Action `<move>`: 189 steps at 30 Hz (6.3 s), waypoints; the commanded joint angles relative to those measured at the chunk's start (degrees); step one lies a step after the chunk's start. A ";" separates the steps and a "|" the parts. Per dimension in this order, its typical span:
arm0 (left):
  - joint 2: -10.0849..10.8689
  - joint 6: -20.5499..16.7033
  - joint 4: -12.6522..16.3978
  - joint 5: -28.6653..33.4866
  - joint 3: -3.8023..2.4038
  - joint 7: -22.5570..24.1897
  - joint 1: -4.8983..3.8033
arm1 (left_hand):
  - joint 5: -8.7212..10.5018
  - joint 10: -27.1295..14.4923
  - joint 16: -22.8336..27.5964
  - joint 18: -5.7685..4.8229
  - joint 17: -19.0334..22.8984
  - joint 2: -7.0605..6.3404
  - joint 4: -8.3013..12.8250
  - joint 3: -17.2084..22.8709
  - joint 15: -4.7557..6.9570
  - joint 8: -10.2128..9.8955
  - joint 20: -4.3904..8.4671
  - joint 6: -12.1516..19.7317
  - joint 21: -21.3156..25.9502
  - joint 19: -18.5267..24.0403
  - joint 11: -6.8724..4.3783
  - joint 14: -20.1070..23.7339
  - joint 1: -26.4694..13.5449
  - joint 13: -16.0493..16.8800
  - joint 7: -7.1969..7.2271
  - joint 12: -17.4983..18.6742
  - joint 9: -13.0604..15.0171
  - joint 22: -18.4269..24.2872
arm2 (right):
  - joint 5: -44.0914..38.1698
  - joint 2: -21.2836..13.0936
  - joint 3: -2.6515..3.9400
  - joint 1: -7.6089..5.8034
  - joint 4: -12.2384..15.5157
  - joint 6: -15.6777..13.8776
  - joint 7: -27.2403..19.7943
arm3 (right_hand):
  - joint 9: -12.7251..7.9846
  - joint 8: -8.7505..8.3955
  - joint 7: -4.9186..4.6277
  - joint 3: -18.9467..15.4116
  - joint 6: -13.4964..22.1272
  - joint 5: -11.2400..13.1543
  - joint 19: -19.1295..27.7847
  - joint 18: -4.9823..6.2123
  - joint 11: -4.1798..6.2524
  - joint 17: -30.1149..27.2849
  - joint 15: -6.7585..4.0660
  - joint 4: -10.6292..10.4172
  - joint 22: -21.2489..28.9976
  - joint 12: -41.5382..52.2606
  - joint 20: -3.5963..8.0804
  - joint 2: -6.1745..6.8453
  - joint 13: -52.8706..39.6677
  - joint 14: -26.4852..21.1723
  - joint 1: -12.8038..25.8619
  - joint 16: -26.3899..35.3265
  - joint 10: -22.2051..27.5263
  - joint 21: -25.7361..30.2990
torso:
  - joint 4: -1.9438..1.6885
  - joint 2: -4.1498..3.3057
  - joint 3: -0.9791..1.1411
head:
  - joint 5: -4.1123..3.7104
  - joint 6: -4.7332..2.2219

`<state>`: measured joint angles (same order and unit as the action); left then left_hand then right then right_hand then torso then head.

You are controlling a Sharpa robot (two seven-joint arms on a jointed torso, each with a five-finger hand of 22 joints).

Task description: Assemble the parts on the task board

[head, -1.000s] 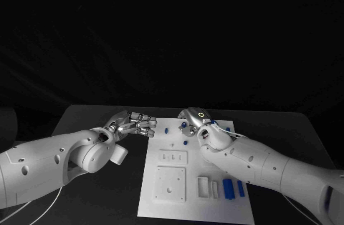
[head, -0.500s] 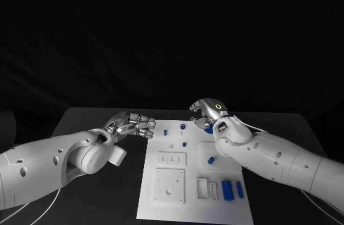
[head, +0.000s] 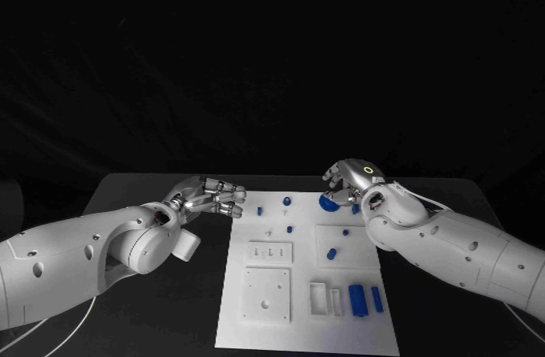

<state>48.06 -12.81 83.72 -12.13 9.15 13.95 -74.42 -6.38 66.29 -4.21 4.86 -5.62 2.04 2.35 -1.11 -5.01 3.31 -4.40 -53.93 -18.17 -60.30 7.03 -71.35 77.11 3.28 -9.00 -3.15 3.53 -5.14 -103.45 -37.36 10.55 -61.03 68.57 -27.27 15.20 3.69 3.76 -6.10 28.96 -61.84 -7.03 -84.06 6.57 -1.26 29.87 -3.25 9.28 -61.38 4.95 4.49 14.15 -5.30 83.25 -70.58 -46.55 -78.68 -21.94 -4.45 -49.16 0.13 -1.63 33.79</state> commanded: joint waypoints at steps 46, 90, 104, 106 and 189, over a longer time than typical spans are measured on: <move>-0.66 1.61 -0.89 -0.15 0.02 -0.09 -0.03 | 0.17 -0.44 -0.08 -0.41 -0.08 0.49 0.12 -0.24 -0.18 0.15 0.07 0.49 -0.36 0.56 -0.14 0.02 0.04 0.10 0.01 -0.18 -0.01 0.20 | 6.59 2.20 0.37 0.07 -7.75 14.30 -1.60 | 0.25 -0.14 0.23 -12.50 1.75 -6.14 -3.00 -2.14 1.07 30.34 -0.06 -2.94 -18.12 55.24 0.08 -2.81 -64.10 0.00 1.93 -13.24 6.64 -21.17 | -0.19 -0.01 -0.24 | -0.28 0.81; -0.99 2.18 -1.31 -0.35 0.03 -0.53 -0.02 | 0.12 -0.53 -0.08 -0.40 -0.08 0.52 0.16 -0.22 -0.19 0.14 0.05 0.60 -0.43 0.63 -0.11 0.06 0.14 0.09 0.00 -0.17 -0.02 0.25 | 3.12 4.62 0.46 0.10 -8.98 11.84 0.29 | 0.35 -0.18 1.29 -9.98 -2.65 -4.18 -3.17 -2.66 1.67 32.89 -0.45 -4.98 -19.30 58.96 0.50 -3.21 -67.67 0.29 2.80 -15.53 4.10 -24.83 | -0.32 -0.05 -0.17 | -0.36 1.23; -1.07 2.28 -1.40 -0.50 0.03 -0.68 -0.01 | 0.15 -0.61 -0.07 -0.39 -0.07 0.49 0.18 -0.24 -0.22 0.13 0.03 0.90 -0.46 0.67 -0.08 0.12 0.10 0.10 -0.04 -0.18 -0.03 0.29 | 0.22 5.42 0.31 0.44 -8.34 10.70 2.63 | 0.44 -0.15 1.04 -11.96 -1.32 -3.31 -3.14 -2.48 1.51 32.73 -0.40 -7.01 -19.23 58.20 0.44 -1.83 -67.31 0.21 3.39 -15.28 4.58 -24.63 | -0.24 -0.01 -0.17 | -0.27 1.37; -1.10 2.32 -1.43 -0.50 0.03 -0.70 -0.01 | 0.15 -0.61 -0.07 -0.39 -0.07 0.49 0.18 -0.24 -0.22 0.13 0.03 0.90 -0.46 0.67 -0.08 0.12 0.10 0.10 -0.04 -0.18 -0.03 0.29 | 0.16 5.47 0.30 0.46 -8.28 10.51 2.76 | 0.44 -0.15 1.03 -12.00 -1.26 -3.37 -3.14 -2.47 1.50 32.69 -0.41 -7.13 -19.24 58.11 0.44 -1.83 -67.26 0.20 3.40 -15.22 4.63 -24.64 | -0.27 -0.01 -0.18 | -0.28 1.36; -1.08 2.49 -1.84 -0.86 0.06 -1.18 0.03 | 0.07 -0.55 -0.08 -0.39 -0.09 0.57 0.17 -0.18 -0.21 0.14 0.03 0.79 -0.52 0.69 -0.10 0.13 0.16 0.09 -0.02 -0.17 -0.02 0.34 | -5.53 4.25 0.14 0.80 1.27 3.97 8.41 | 0.55 -0.17 1.81 -1.66 -5.45 -7.77 -3.25 -2.94 2.32 32.58 -1.00 0.57 -19.61 58.61 1.02 -4.45 -67.82 0.28 1.61 -15.17 3.65 -26.68 | -0.23 0.04 -0.26 | -0.17 1.41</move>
<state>47.01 -10.98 81.67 -12.75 9.24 12.55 -74.36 -6.38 66.11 -4.21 4.86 -5.64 2.04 2.35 -1.11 -5.01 3.31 -4.40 -53.31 -18.40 -59.89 6.85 -71.35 77.11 3.29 -9.00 -3.15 3.53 -4.87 -107.36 -32.93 10.65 -60.23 68.89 -21.70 22.49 3.98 3.49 -4.53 27.30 -66.79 -15.08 -83.94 4.37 0.82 62.49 -3.81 10.09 -74.91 63.40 5.01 9.57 -73.05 83.54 -69.30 -61.89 -74.76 -48.47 -4.71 -49.13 -0.09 -1.86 35.24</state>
